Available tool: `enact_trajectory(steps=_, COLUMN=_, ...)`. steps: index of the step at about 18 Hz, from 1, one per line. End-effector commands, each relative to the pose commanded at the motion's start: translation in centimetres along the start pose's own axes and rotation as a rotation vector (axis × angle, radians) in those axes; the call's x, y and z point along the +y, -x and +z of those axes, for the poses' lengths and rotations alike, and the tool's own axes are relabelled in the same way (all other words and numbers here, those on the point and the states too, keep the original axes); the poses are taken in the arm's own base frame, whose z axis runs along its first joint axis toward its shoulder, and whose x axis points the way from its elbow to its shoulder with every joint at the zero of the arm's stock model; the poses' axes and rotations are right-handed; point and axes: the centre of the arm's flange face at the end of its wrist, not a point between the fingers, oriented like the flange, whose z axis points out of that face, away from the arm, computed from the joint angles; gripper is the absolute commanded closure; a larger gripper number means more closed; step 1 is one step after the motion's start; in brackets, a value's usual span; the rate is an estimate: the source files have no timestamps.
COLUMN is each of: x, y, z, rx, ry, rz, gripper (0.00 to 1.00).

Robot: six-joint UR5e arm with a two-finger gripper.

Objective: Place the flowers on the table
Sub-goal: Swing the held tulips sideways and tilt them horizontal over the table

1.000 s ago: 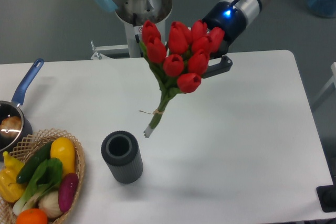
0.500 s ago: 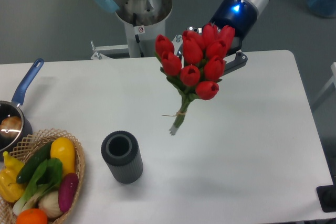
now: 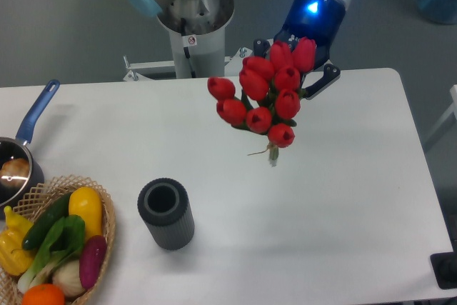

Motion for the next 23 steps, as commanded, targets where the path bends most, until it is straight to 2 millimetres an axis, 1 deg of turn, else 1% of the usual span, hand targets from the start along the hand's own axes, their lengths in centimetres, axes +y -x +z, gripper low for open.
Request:
enact_trajectory(steps=2, x=0.7, y=-0.5, z=0.0, rx=-0.023, ry=0.064, rz=0.023, gripper=0.71)
enact_trajectory(steps=4, x=1.2, y=-1.0, z=0.6, rx=-0.037, ry=0.138, rz=0.068, gripper=0.71)
enact_trajectory(steps=7, x=2.1, y=-1.8, z=1.7, rx=0.009, ry=0.215, rz=0.124, gripper=0.71)
enact_trajectory(steps=8, x=2.1, y=-2.3, z=2.0, rx=0.028, ry=0.231, rz=0.141, gripper=0.71)
enact_trajectory(steps=10, x=2.9, y=-2.6, z=2.0, rx=0.041, ry=0.297, rz=0.181, gripper=0.71)
enact_trajectory(steps=13, x=4.0, y=-2.5, z=1.9, rx=0.059, ry=0.421, rz=0.278, gripper=0.71)
enact_trajectory(steps=15, x=3.9, y=-3.1, z=2.7, rx=0.082, ry=0.465, rz=0.319, gripper=0.71)
enact_trajectory(steps=17, x=4.5, y=-3.0, z=3.0, rx=0.088, ry=0.514, rz=0.353, gripper=0.70)
enact_trajectory(steps=20, x=6.6, y=-2.0, z=4.1, rx=0.120, ry=0.610, rz=0.405, gripper=0.71)
enact_trajectory(steps=21, x=7.1, y=-2.0, z=4.6, rx=0.132, ry=0.631, rz=0.413, gripper=0.70)
enact_trajectory(steps=23, x=7.5, y=-1.4, z=6.4, rx=0.159, ry=0.687, rz=0.437, gripper=0.70)
